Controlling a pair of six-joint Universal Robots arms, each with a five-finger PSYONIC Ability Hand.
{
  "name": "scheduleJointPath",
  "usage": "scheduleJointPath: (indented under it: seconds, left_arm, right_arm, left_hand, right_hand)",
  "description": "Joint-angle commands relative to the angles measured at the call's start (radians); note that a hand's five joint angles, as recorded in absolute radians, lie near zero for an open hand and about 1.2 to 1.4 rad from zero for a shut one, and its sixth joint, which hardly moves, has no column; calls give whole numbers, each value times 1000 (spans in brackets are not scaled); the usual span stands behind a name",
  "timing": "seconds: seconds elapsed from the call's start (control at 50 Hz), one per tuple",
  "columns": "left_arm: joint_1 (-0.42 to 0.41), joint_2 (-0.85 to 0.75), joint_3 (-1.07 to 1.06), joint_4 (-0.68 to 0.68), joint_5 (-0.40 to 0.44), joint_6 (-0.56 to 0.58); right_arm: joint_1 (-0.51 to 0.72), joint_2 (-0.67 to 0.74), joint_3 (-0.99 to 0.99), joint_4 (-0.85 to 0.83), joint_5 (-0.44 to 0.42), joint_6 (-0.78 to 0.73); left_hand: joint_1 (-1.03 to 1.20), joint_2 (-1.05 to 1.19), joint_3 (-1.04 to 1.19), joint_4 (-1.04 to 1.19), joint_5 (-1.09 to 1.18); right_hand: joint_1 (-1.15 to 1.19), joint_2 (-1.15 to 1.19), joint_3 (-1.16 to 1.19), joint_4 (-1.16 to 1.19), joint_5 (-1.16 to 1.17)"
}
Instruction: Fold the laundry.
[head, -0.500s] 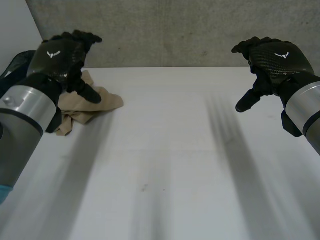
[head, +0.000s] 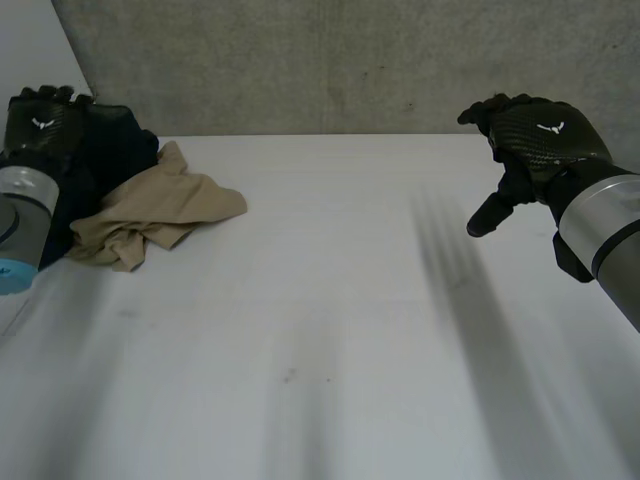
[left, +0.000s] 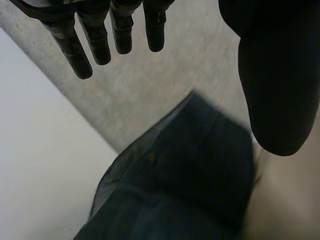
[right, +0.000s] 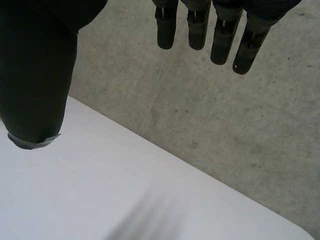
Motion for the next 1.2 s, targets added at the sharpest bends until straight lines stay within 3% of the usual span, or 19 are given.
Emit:
scheduleJointPath:
  seconds: [0.02,0.18,0.26,0.28,0.32,0.48,0.58,0.76,0.8,0.88,0.92,0.94,1.0,1.08,1.2]
  left_arm:
    - [85,-189,148,36,27,69]
    - [125,-301,228,34,36,84]
    - [133,-315,240,36,37,104]
    - [133,-312,236,36,37,109]
    - [123,-303,223,37,30,109]
    - [21,-87,46,166,-30,106]
    - [-125,91,-65,182,-39,57]
    - [-381,413,-247,68,-21,-270]
    - [-453,462,-292,45,2,-354]
    - [-559,464,-355,11,94,-405]
    - [-590,449,-373,-2,138,-402]
    - [-614,427,-387,-24,180,-392]
    - [-639,409,-393,-65,218,-367]
    - [-636,409,-376,-119,223,-313]
    - [-555,450,-366,-182,174,-296]
  right_arm:
    - [-1,14,2,-1,0,0]
    - [1,45,2,-1,0,-5]
    - [1,46,2,-1,0,-12]
    - [1,46,4,-1,2,-15]
    - [1,46,5,-1,2,-17]
    - [1,45,7,-1,2,-21]
    - [1,45,5,1,2,-21]
    - [-4,29,-5,2,2,-21]
    - [-7,28,-7,2,3,-21]
    - [-13,17,-11,2,5,-23]
    - [-16,16,-13,2,5,-23]
    - [-16,16,-13,2,5,-23]
    - [-17,16,-14,-1,5,-24]
    - [-20,16,-16,-1,5,-44]
    - [-19,19,-18,4,0,-129]
  left_hand:
    - [-39,-18,-21,-17,-8]
    - [96,116,114,118,127]
    - [476,497,495,498,507]
    - [835,856,853,857,866]
    - [1169,1189,1187,1190,1200]
    - [1170,1191,1188,1192,1201]
    - [1170,1191,1188,1192,1201]
    - [1170,1191,1188,1192,1201]
    - [1170,1191,1188,1192,1201]
    - [1170,1191,1188,1192,1201]
    - [812,833,830,834,843]
    - [330,351,348,352,361]
    - [-3,18,15,19,28]
    - [-52,-31,-33,-30,-21]
    - [-52,-31,-33,-30,-21]
  right_hand:
    - [-21,-42,-35,-57,-53]
    - [-21,-42,-35,-57,-53]
    - [-21,-42,-35,-57,-53]
    - [-21,-42,-35,-57,-53]
    - [-21,-42,-35,-57,-53]
    - [-21,-42,-35,-57,-53]
    - [-21,-42,-35,-57,-53]
    - [-21,-42,-35,-57,-53]
    - [-21,-42,-35,-57,-53]
    - [-21,-42,-35,-57,-53]
    - [-21,-42,-35,-57,-53]
    - [-21,-42,-35,-57,-53]
    - [-21,-42,-35,-57,-53]
    - [-21,-42,-35,-57,-53]
    - [-21,-42,-35,-57,-53]
